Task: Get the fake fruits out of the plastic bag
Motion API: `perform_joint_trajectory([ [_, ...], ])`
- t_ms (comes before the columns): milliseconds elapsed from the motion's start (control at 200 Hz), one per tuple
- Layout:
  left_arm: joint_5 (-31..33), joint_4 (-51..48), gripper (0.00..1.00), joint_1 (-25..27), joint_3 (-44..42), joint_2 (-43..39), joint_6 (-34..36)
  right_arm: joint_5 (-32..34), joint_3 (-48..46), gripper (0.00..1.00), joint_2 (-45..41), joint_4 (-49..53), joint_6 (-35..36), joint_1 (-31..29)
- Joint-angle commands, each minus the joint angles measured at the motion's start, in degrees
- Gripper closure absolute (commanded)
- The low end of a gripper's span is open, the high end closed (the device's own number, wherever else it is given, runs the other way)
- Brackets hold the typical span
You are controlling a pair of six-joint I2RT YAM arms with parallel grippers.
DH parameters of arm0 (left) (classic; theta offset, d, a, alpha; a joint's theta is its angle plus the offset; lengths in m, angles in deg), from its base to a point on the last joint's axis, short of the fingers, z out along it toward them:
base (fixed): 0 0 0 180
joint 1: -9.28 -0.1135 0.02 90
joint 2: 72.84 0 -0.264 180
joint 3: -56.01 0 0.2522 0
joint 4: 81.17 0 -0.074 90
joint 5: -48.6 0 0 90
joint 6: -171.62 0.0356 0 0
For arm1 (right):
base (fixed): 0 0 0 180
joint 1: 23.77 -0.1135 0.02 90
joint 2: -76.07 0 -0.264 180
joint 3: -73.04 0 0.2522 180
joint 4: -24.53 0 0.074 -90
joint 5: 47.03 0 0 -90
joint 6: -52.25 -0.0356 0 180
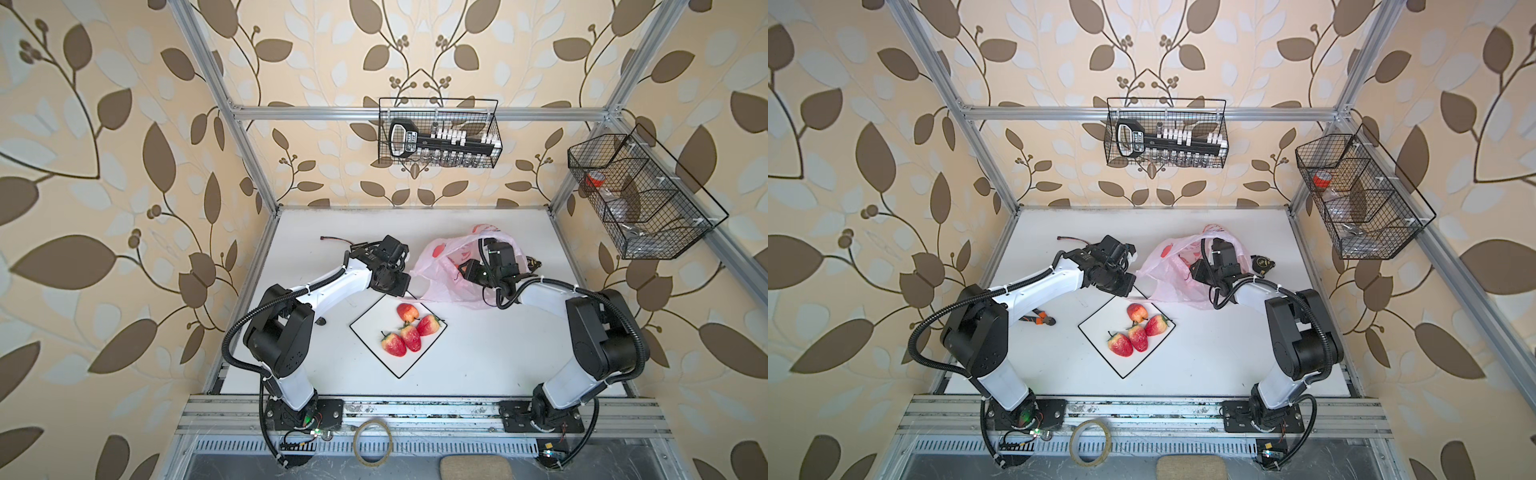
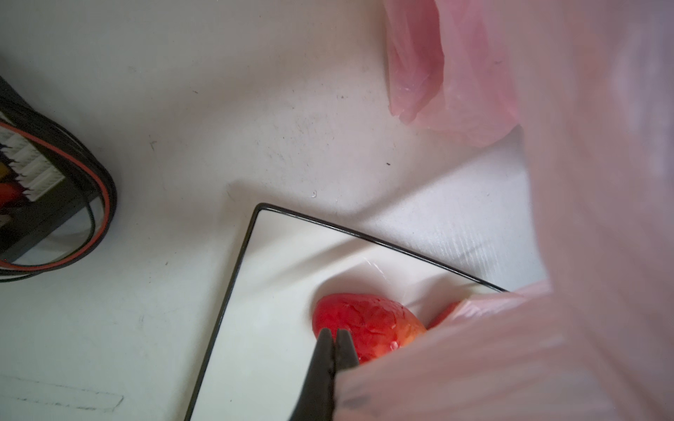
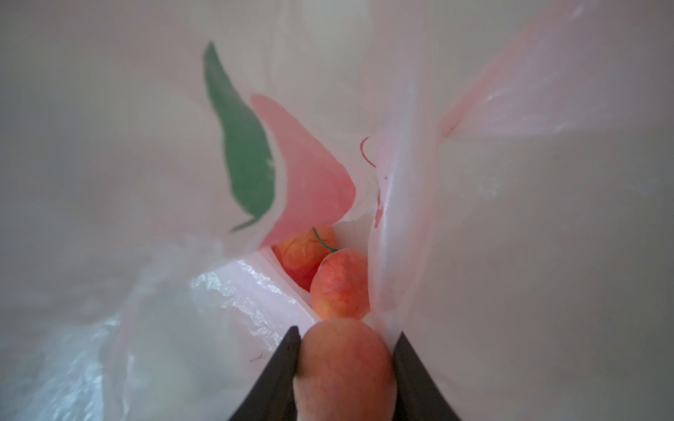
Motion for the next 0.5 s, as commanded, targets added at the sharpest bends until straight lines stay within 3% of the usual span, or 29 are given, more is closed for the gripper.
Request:
perform_joint_trajectory([
  [0,-1.1,-1.2,1.0,-0.3,0.3,0.1,0.1,3.3,0.8,0.58,1.8,2.6,2.1,0.0],
  [175,-1.2,-1.7,1.0,-0.2,-0.1,0.2,0.7,5.5,2.2,0.47,1.6,3.7,2.6,0.0],
  [495,-1.8,-1.7,1.0,-0.1,0.1,0.5,1.0,7.1,4.5,0.44,2.0,4.4,3.2,-0.4],
])
